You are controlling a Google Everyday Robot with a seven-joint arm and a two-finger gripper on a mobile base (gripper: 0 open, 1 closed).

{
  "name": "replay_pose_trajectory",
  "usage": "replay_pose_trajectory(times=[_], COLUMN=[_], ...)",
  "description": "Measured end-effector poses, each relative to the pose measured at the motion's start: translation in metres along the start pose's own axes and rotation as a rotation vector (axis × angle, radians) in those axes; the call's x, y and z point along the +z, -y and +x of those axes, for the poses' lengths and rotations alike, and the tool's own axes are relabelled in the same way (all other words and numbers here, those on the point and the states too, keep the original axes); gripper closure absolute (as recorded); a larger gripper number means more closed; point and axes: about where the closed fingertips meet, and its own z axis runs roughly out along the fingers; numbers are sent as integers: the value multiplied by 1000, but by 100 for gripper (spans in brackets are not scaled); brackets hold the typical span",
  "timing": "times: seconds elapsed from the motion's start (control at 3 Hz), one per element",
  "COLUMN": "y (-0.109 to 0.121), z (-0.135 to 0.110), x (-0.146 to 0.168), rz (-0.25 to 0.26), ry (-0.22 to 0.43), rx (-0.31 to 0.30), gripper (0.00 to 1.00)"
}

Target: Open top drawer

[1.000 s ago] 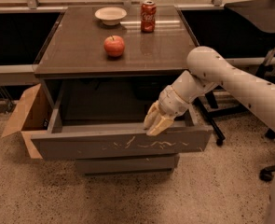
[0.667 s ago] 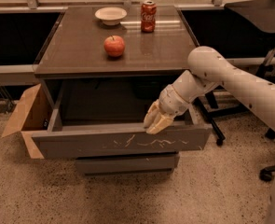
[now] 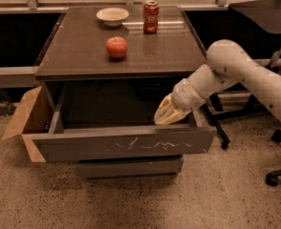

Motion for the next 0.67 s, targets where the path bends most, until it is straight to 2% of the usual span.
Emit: replay_pose_trajectory(times=[0.33,0.67], y=[2,3], z=[-4,-9], x=[-36,-70], rz=[60,107], ry=[31,35], rx=[-34,-66], gripper=[14,0])
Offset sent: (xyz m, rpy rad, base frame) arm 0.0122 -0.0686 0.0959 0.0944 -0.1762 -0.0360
